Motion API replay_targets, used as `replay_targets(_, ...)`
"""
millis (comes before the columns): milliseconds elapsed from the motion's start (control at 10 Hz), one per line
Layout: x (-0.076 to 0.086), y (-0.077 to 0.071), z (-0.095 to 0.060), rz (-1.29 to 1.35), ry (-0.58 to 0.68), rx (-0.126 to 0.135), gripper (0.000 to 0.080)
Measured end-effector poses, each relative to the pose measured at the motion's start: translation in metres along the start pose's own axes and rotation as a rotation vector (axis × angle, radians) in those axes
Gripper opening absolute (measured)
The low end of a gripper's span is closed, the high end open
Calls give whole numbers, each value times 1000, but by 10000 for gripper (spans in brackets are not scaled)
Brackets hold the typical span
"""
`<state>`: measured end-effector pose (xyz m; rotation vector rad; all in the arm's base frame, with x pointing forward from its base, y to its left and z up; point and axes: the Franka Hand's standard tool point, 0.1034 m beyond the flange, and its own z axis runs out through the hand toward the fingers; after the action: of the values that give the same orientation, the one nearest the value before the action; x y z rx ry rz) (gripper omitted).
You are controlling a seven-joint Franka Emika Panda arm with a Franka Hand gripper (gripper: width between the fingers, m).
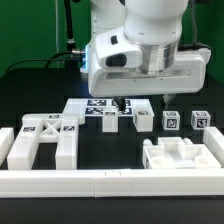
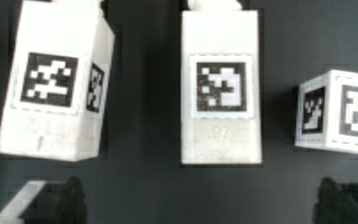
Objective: Assemble chair
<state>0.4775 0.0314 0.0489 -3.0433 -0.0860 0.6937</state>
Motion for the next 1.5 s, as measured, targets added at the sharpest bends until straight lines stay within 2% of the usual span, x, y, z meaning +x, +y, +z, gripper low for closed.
replay_targets(200,-6,-2,4,-2,-154,6,648)
replay_targets(400,-2,-3,8,-22,-271,11,648)
replay_targets(500,-7,-3,13,-21,-360,14,648)
replay_targets(700,-6,-3,22,-21,-488,17,648)
replay_targets(1000,-3,0,28,-6,-507,14,648)
replay_targets(1300,-5,1,42,-4,-529,14,648)
replay_targets(1500,-5,-1,46,-6,-533,13,648)
